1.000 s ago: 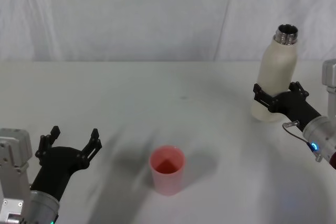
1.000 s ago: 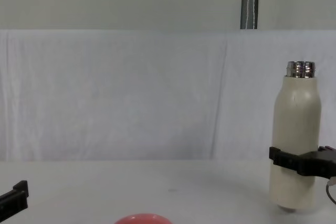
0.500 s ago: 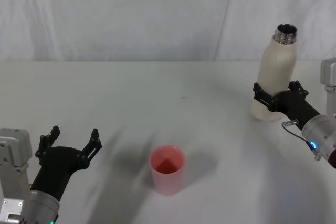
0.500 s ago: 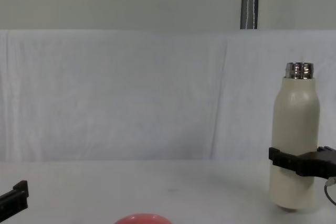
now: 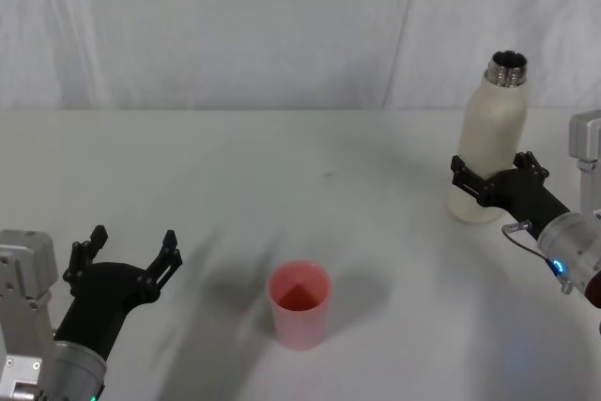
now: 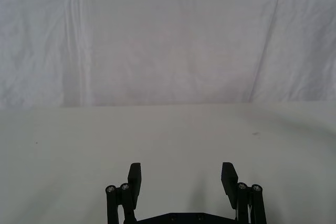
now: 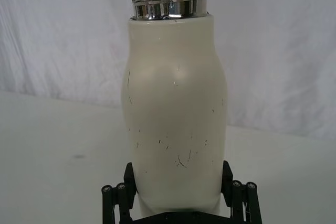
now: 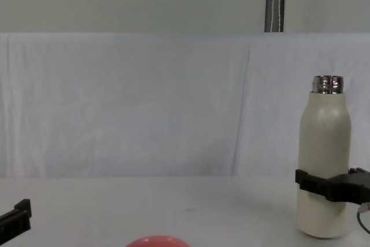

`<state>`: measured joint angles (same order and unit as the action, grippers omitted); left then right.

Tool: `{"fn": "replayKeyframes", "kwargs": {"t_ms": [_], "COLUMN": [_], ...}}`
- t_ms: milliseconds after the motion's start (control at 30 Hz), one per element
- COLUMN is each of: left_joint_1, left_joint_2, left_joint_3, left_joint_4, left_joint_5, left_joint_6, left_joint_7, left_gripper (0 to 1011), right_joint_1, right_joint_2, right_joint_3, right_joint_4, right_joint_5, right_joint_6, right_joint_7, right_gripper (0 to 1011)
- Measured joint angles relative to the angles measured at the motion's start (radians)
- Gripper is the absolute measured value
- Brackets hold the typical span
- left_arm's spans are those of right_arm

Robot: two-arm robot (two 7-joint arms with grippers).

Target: Grasp the thermos with one hand and pour water into the cup lid.

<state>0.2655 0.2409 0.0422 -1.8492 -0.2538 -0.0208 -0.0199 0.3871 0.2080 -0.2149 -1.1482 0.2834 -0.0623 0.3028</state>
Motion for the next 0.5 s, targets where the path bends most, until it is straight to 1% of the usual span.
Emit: {"fn": "replayKeyframes", "kwargs": {"t_ms": [500], "left_joint_1": [0.000], "left_joint_2": [0.000], "left_joint_3": [0.000], "left_joint_4": [0.000], "left_joint_5": [0.000], "left_joint_6": [0.000], "left_joint_7": [0.000], "left_gripper": [1001], "right_joint_1": [-0.013], "right_joint_2": [0.000], "right_joint_3": [0.006], "right_joint_4": [-0.004], "right_joint_5": [-0.005], "right_joint_6": [0.001], "right_joint_7": [0.000], "right_gripper": [956]}}
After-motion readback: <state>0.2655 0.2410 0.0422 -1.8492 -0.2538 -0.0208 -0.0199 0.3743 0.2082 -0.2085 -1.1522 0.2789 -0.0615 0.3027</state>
